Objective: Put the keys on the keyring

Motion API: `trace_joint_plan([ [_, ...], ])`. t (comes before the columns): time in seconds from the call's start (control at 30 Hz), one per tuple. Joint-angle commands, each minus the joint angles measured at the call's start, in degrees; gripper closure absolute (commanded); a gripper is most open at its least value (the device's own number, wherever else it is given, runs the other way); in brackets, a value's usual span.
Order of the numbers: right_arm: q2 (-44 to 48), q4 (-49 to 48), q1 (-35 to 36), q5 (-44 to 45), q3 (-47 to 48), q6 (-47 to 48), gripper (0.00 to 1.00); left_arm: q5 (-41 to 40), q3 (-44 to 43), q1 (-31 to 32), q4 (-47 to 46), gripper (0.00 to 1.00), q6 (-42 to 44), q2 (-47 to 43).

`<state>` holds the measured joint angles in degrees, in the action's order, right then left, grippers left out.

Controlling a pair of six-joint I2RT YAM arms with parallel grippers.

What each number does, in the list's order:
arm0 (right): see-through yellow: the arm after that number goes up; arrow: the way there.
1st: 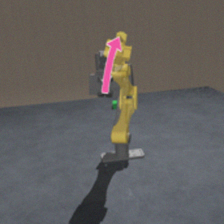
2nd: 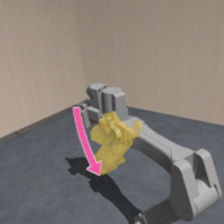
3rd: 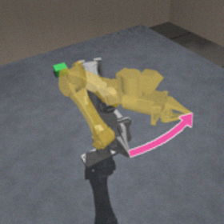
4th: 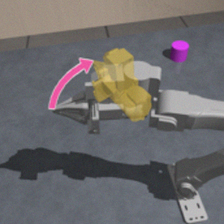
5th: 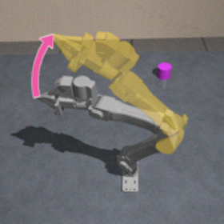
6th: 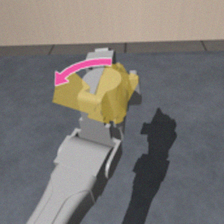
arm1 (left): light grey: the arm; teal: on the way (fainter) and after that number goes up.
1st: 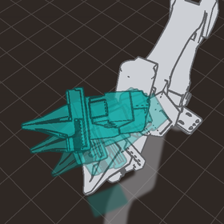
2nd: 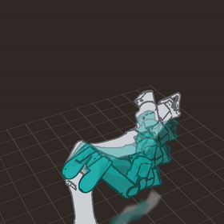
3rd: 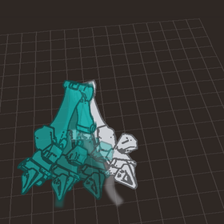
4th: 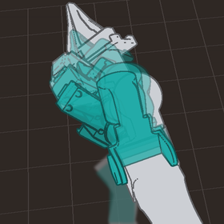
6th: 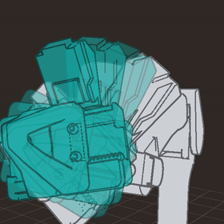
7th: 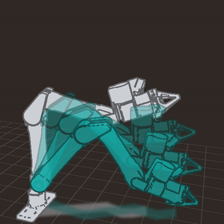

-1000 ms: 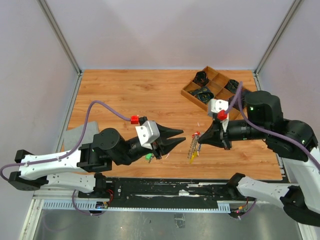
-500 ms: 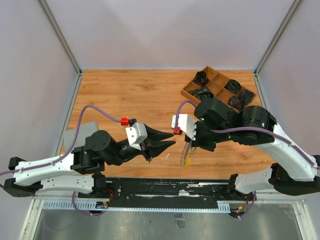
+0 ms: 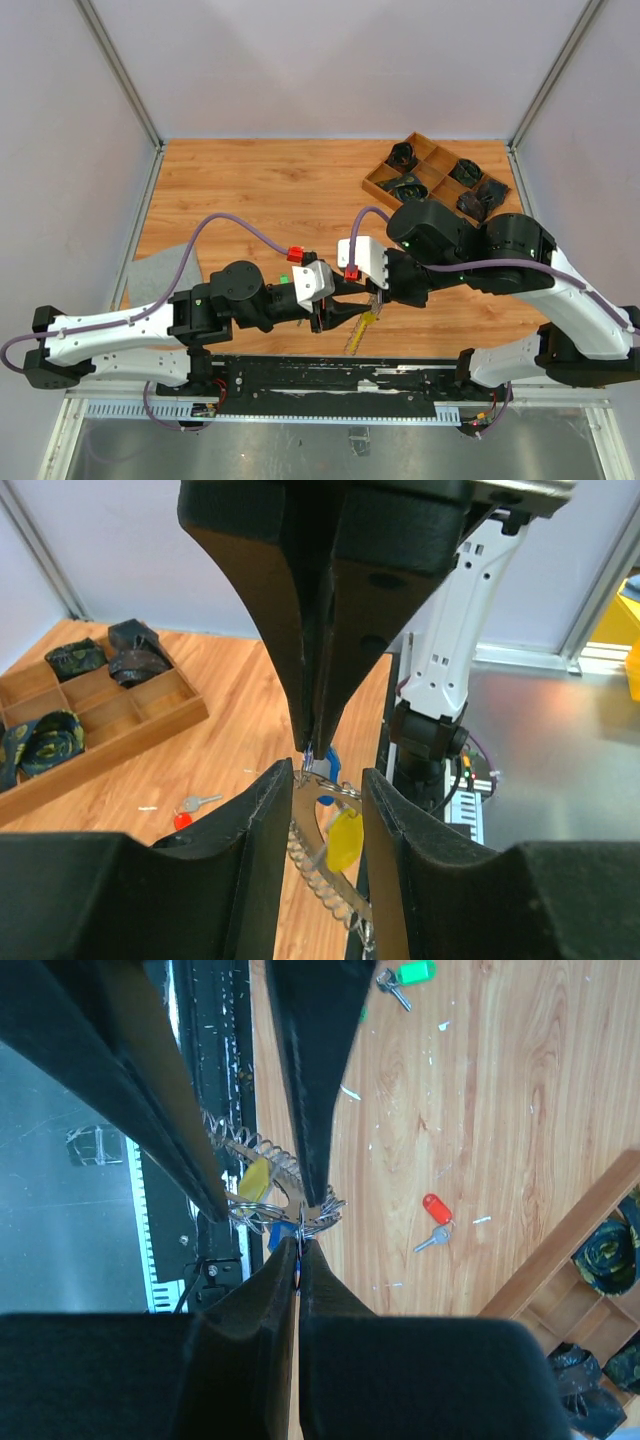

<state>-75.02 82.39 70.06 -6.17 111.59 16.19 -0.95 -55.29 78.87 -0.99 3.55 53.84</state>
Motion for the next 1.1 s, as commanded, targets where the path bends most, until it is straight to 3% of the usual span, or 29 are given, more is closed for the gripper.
trace_joint_plan([
  [0.0,0.5,-1.7,2.1,-0.8,1.5,1.0,0.99,2.2,-3.2,-0.2,0.4,0.6,1.4,0.8],
  [0.3,1.3,-3.6,4.0,-2.3,1.2,1.4,1.0,1.5,-3.2,-0.2,0.4,0.6,1.6,0.9],
  [0.83,2.2,-3.9,4.9,-2.2,1.7,2.3,0.99,1.8,-3.4,-0.2,1.2,0.69,2.0,1.2],
  [1.07,1.9,-3.8,5.2,-2.3,2.1,2.5,0.99,1.9,-3.6,-0.2,1.2,0.83,2.1,1.3],
])
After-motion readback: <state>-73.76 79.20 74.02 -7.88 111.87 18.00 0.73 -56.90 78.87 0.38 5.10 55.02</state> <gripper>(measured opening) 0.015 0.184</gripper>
